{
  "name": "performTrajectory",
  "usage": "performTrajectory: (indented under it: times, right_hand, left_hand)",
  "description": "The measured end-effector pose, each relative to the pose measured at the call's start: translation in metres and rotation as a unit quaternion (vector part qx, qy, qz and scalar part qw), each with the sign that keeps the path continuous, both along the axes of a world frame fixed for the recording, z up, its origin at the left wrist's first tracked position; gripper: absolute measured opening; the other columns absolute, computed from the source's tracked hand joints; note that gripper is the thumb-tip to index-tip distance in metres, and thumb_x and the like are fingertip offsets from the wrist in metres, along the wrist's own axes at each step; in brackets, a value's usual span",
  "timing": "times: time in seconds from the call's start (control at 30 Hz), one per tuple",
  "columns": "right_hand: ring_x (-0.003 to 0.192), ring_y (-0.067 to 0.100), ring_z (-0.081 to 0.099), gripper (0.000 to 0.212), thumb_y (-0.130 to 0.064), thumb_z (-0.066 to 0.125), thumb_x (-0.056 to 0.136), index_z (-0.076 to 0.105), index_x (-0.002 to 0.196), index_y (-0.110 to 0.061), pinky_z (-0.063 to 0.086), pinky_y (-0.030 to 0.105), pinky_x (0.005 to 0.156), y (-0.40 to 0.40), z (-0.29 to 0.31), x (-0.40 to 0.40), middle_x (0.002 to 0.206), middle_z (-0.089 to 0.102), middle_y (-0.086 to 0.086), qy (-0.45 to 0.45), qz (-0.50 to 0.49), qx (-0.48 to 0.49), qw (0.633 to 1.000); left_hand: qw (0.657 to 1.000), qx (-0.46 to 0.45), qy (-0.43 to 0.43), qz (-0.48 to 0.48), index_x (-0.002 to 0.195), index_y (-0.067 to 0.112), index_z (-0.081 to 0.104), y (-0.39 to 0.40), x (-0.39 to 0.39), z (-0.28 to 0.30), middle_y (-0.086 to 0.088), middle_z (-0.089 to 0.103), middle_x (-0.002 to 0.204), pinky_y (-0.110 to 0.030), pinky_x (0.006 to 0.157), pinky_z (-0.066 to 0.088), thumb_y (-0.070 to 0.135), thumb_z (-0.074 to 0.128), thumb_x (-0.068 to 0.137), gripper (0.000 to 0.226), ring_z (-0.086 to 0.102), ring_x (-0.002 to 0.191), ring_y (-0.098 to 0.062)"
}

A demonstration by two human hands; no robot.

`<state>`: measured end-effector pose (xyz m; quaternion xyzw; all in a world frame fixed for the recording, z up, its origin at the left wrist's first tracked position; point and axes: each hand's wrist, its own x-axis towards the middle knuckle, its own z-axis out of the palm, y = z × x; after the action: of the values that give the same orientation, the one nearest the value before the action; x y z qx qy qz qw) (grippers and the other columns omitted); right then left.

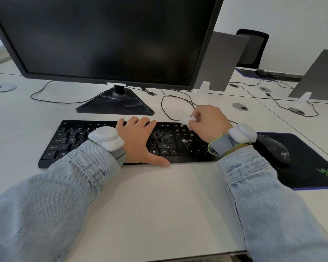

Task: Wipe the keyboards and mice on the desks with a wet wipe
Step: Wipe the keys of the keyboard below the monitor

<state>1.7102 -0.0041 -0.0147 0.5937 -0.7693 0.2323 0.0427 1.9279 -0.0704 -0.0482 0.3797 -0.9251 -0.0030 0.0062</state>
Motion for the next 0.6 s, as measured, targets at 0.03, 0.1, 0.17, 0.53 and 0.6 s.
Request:
performTrajectory:
  times: [0.03,0.1,0.17,0.53,0.6]
  right_hand:
    - [0.082,0.018,0.057,0.006,-0.021,0.058,0.084,0.063,0.083,-0.017,0.039,0.026,0.067,0.0,0.0,0.005,0.082,0.06,-0.005,-0.016,0.031,-0.01,0.999]
    - [0.076,0.015,0.054,0.006,-0.02,0.059,0.083,0.062,0.082,-0.016,0.036,0.025,0.064,-0.001,-0.003,0.017,0.075,0.056,-0.009,-0.023,0.091,0.007,0.996]
    - [0.075,0.016,0.053,0.006,-0.019,0.058,0.083,0.061,0.079,-0.016,0.035,0.025,0.063,-0.002,-0.006,0.022,0.073,0.052,-0.011,-0.01,0.118,0.05,0.992]
    - [0.076,0.013,0.051,0.005,-0.018,0.061,0.084,0.063,0.08,-0.021,0.031,0.013,0.056,0.008,0.004,-0.007,0.074,0.052,-0.011,0.022,0.064,0.073,0.995]
    - [0.069,0.008,0.051,0.003,-0.021,0.065,0.082,0.065,0.079,-0.02,0.031,0.008,0.055,0.007,0.003,0.005,0.067,0.054,-0.013,-0.008,0.141,0.068,0.988]
  left_hand:
    - [1.0,0.0,0.001,0.001,0.157,0.026,0.015,0.0,0.0,0.0,0.009,0.026,0.158,-0.054,0.12,0.019,0.109,0.021,0.037,0.145,0.026,0.144,-0.022]
    - [1.0,-0.002,0.002,0.003,0.157,0.026,0.015,0.001,0.0,0.0,0.009,0.026,0.158,-0.054,0.12,0.019,0.108,0.02,0.037,0.146,0.026,0.144,-0.022]
    - [1.0,-0.002,0.0,0.005,0.158,0.026,0.014,0.002,0.0,0.001,0.009,0.025,0.159,-0.053,0.12,0.019,0.108,0.02,0.037,0.147,0.026,0.145,-0.022]
    - [1.0,-0.002,-0.002,0.003,0.158,0.025,0.014,0.003,0.0,0.003,0.009,0.026,0.159,-0.052,0.12,0.019,0.108,0.017,0.035,0.148,0.026,0.145,-0.022]
    - [1.0,-0.002,-0.004,0.005,0.158,0.025,0.014,0.003,0.0,0.003,0.009,0.025,0.159,-0.052,0.121,0.018,0.108,0.018,0.035,0.148,0.025,0.145,-0.022]
